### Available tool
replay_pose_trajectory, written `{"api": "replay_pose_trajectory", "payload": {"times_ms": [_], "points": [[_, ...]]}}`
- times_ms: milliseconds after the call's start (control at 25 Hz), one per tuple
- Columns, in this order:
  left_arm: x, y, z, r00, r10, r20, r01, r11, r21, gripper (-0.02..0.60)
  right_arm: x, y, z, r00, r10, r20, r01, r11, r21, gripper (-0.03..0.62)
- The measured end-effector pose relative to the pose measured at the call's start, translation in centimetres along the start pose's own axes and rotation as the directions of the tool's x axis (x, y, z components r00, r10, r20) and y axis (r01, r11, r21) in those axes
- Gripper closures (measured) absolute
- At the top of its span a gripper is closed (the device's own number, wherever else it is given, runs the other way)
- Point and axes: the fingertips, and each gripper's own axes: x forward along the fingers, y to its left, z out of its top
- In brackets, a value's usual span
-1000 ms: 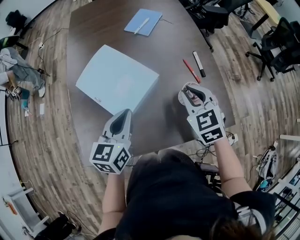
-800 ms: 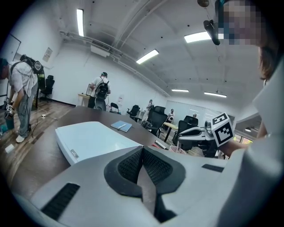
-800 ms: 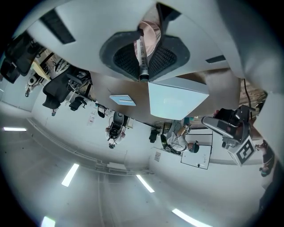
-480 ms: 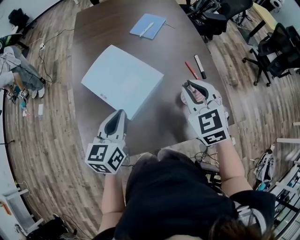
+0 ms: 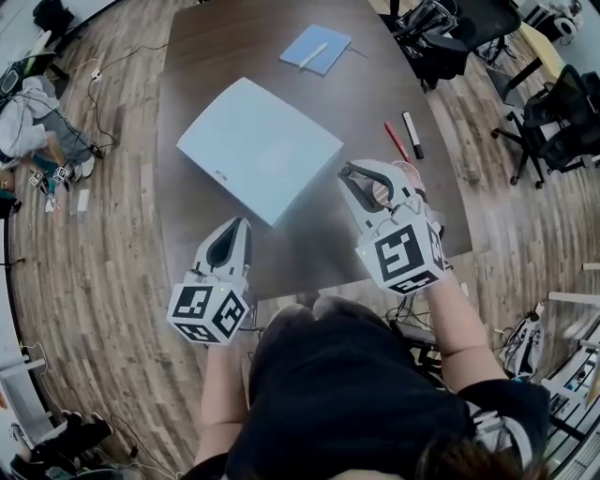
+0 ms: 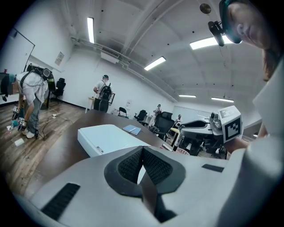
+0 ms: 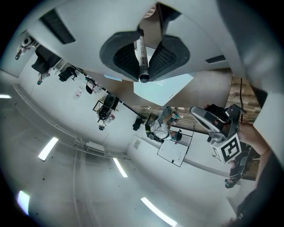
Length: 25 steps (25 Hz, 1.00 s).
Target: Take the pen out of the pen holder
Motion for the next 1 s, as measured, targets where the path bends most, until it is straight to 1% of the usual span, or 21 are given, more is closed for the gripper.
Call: {"api": "replay_pose_trajectory", "payload": {"times_ms": [240,360,480,640,800,1000], "points": [[-2.1,1.3,-1.3,0.999,0.051,-0.007,-0.051,0.998,-0.021,0.565,2.3,5.1,-1.0,0.995,0.1,-0.025,-0.102,0.989,-0.108,0.51],[-2.7,1.8,-1.8,0.998,0.065,-0.01,-0.065,0.997,-0.03,0.565,3.2,7.3,-2.0,0.989,0.139,-0.052,-0.146,0.974,-0.172,0.51],[-3.0,1.9,-2.3,0.997,0.071,-0.017,-0.072,0.997,-0.039,0.565,3.9,9.3,-2.9,0.98,0.186,-0.076,-0.198,0.956,-0.215,0.51],[-3.4,1.6,-3.1,0.996,0.081,-0.028,-0.082,0.996,-0.036,0.565,4.3,11.5,-4.1,0.963,0.245,-0.111,-0.267,0.921,-0.285,0.51],[-3.2,1.6,-4.3,0.993,0.108,-0.055,-0.11,0.993,-0.03,0.565,5.0,13.1,-5.6,0.941,0.302,-0.152,-0.337,0.881,-0.333,0.51],[-3.0,2.9,-5.5,0.987,0.134,-0.09,-0.138,0.99,-0.039,0.565,6.6,15.0,-6.0,0.92,0.347,-0.18,-0.391,0.832,-0.395,0.51]]}}
